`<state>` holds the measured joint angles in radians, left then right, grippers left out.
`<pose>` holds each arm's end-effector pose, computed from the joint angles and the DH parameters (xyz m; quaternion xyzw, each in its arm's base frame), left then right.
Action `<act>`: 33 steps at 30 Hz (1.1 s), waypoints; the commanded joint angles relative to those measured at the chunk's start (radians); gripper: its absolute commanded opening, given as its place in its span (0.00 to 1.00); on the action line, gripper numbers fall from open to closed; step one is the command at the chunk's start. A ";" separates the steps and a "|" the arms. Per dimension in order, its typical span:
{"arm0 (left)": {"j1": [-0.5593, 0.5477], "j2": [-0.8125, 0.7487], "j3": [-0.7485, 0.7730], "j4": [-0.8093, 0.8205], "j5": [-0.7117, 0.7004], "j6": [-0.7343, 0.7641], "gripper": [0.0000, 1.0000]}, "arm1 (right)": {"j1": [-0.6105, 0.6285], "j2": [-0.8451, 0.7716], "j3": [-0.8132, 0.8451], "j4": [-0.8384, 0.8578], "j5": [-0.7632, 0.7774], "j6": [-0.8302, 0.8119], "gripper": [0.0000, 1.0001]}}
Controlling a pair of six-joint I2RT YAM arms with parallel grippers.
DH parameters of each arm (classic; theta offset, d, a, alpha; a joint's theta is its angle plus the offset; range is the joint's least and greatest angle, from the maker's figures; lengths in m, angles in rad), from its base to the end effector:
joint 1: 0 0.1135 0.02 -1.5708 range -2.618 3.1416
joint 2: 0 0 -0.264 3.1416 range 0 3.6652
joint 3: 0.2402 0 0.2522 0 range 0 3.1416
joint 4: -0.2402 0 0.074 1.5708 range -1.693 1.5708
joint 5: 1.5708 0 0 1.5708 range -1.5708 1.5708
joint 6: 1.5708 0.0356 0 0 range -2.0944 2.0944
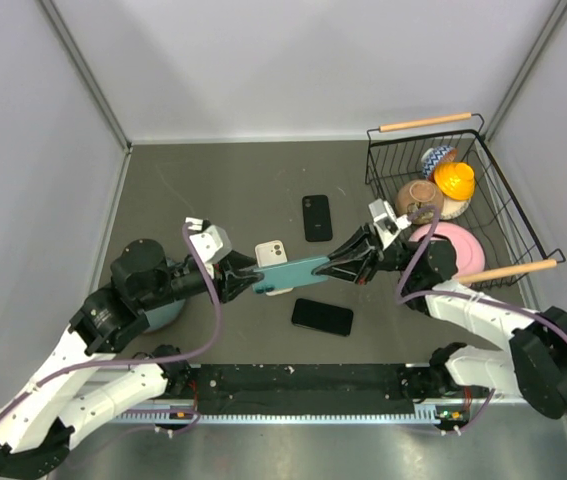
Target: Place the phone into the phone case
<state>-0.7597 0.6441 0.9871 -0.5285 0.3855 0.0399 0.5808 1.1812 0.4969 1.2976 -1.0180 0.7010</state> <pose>0.0811 -0.0955 0.3912 0.4067 0.6481 -0.3587 0.5347 0.1700 0.1478 0.3027 -0.4076 0.4275 0.6434 0.4870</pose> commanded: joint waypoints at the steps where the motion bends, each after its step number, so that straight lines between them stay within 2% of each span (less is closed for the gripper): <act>1: 0.008 0.020 -0.002 0.082 -0.150 0.009 0.60 | 0.008 -0.072 0.011 0.117 0.036 -0.032 0.00; 5: 0.013 0.040 0.016 0.041 -0.371 -0.006 0.73 | 0.016 -0.161 0.025 -0.255 0.090 -0.222 0.00; 6: 0.016 0.048 0.025 0.035 -0.426 -0.020 0.76 | 0.020 -0.178 0.044 -0.333 0.108 -0.332 0.00; 7: 0.023 0.063 0.028 0.032 -0.456 -0.032 0.78 | 0.028 -0.210 0.061 -0.544 0.137 -0.395 0.00; 10: 0.091 0.094 0.028 0.032 -0.468 -0.106 0.83 | 0.086 -0.219 0.169 -0.917 0.324 -0.645 0.00; 11: 0.150 0.104 0.027 0.035 -0.442 -0.121 0.85 | 0.117 -0.210 0.216 -0.976 0.358 -0.710 0.00; 13: 0.213 0.137 0.024 0.036 -0.348 -0.168 0.86 | 0.137 -0.184 0.247 -1.046 0.407 -0.753 0.00; 15: 0.269 0.175 0.027 0.042 -0.355 -0.199 0.87 | 0.152 -0.177 0.243 -1.020 0.415 -0.768 0.00; 17: 0.305 0.203 0.039 0.039 -0.362 -0.247 0.87 | 0.171 -0.160 0.229 -0.985 0.490 -0.781 0.00; 21: 0.379 0.294 0.088 -0.022 -0.359 -0.356 0.85 | 0.229 -0.083 0.307 -1.100 0.642 -0.888 0.00; 26: 0.479 0.400 0.084 -0.073 -0.327 -0.495 0.79 | 0.278 0.004 0.345 -1.109 0.766 -0.984 0.00; 31: 0.600 0.495 0.039 -0.005 -0.205 -0.599 0.77 | 0.373 0.147 0.380 -1.077 0.976 -1.074 0.00; 33: 0.631 0.574 0.048 -0.001 -0.139 -0.617 0.72 | 0.398 0.191 0.410 -1.077 1.013 -1.127 0.00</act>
<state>-0.1894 1.1305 1.0378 -0.5770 0.1238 -0.4751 0.9260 1.3117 0.8089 0.1440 -0.1669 -0.3008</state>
